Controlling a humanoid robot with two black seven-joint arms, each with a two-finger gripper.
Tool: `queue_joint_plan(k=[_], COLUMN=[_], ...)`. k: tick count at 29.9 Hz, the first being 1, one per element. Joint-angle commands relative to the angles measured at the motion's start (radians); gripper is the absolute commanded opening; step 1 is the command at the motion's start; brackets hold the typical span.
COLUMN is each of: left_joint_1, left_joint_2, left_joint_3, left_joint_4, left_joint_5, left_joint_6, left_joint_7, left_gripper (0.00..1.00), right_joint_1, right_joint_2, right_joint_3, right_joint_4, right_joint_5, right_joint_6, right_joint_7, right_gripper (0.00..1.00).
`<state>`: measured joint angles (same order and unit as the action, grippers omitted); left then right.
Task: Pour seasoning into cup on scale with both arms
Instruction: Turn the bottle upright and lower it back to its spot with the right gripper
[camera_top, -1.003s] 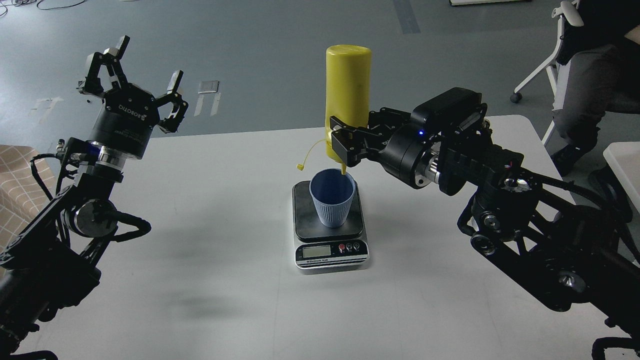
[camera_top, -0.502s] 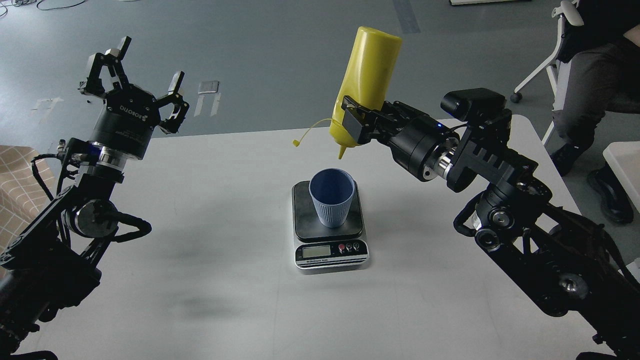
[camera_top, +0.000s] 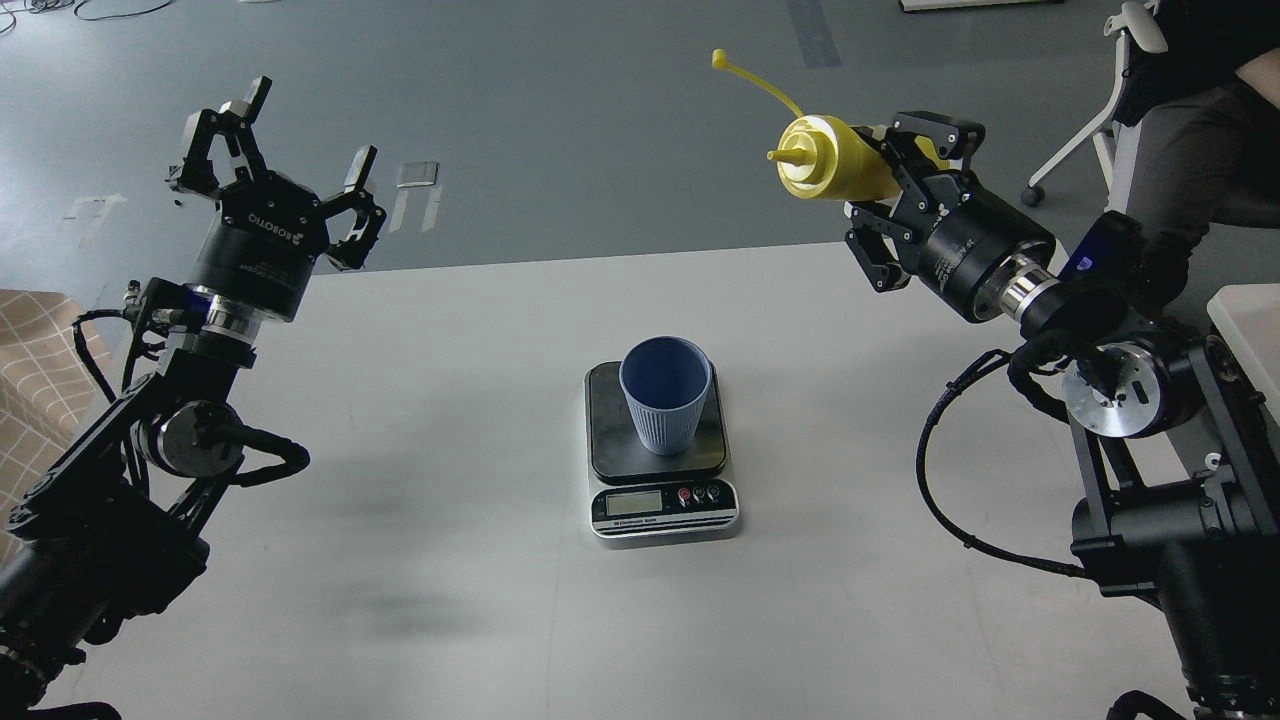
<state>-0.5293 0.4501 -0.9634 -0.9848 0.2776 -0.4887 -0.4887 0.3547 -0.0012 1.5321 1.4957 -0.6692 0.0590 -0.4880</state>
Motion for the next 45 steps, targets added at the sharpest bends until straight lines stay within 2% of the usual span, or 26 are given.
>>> queue_joint_plan(k=[1,5,10,15,22,25,40,45], left_joint_1=[-0.001,-0.001,-0.001,-0.001,-0.001,-0.001,-0.001,-0.001], left_joint_2=[-0.001,0.002,-0.001,0.002,-0.004,-0.005,-0.004,-0.002], left_joint_3=[0.000,0.002,0.000,0.002,0.003,0.003,0.003,0.003], left_joint_4=[0.000,0.000,0.000,0.000,0.000,0.000,-0.005,-0.006], left_joint_5=[0.000,0.000,0.000,0.000,0.000,0.002,0.002,0.002], left_joint_6=[0.000,0.000,0.000,0.000,0.000,0.000,0.000,0.000], left_joint_7=[0.000,0.000,0.000,0.000,0.000,0.000,0.000,0.000], left_gripper=[0.98,0.98,0.98,0.98,0.98,0.98,0.98,0.98], right_joint_1=[-0.016,-0.075,-0.154,-0.267,-0.378,-0.385,-0.375,-0.359], right_joint_2=[-0.003,0.001,0.001,0.001,0.001,0.001,0.001,0.001], right_joint_3=[0.048,0.156,0.241,0.299,0.307,0.306,0.306,0.303], right_joint_4=[-0.083,-0.103,-0.100,-0.098,-0.124,-0.143,-0.317,-0.386], right_joint_5=[0.255,0.466,0.582,0.674,0.798,0.848,0.908,0.910], right_joint_6=[-0.062,-0.045,-0.013,0.065,0.178,0.205,0.248,0.272], right_joint_7=[0.002,0.002,0.005,0.008,0.038,0.043,0.048,0.051], right_gripper=[0.00,0.00,0.01,0.03,0.06,0.12,0.18,0.27])
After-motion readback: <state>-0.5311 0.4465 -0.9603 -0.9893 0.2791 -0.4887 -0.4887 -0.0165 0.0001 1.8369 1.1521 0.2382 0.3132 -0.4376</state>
